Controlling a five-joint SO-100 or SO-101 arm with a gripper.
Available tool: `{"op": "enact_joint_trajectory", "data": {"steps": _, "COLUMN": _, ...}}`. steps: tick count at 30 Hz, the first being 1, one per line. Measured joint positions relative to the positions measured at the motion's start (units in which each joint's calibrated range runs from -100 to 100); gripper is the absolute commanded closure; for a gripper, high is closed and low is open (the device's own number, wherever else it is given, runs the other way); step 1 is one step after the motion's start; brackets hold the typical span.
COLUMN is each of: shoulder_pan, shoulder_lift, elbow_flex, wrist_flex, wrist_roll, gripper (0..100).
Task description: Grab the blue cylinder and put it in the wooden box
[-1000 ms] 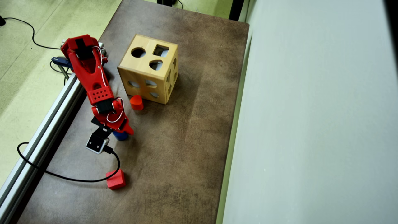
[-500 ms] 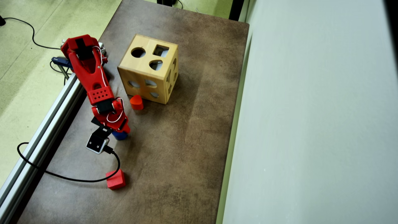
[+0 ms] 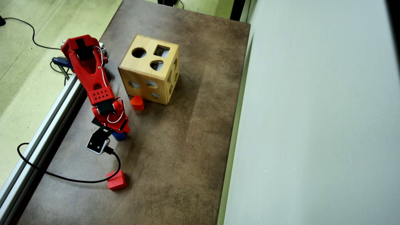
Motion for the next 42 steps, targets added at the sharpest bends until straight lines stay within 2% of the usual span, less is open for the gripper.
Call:
{"op": "enact_joint_trajectory", "data": {"steps": 5, "shoulder_pan": -0.22, "shoulder_lift": -4.07, "elbow_flex": 0.0, "wrist_flex": 0.0, "wrist_roll": 0.0, "gripper": 79}}
{"op": "enact_joint_trajectory", "data": {"steps": 33, "shoulder_pan": 0.14, "shoulder_lift": -4.15, "elbow_flex": 0.0, "wrist_flex": 3.47, "wrist_roll": 0.2, "gripper": 78}}
{"op": "enact_joint_trajectory", "data": {"steps": 39, "shoulder_pan": 0.14, "shoulder_lift": -4.15, "elbow_flex": 0.0, "wrist_flex": 3.47, "wrist_roll": 0.78, "gripper": 68}}
{"op": "enact_joint_trajectory", "data": {"steps": 42, "shoulder_pan": 0.14, "shoulder_lift": -4.15, "elbow_flex": 0.0, "wrist_flex": 3.47, "wrist_roll": 1.32, "gripper": 66}}
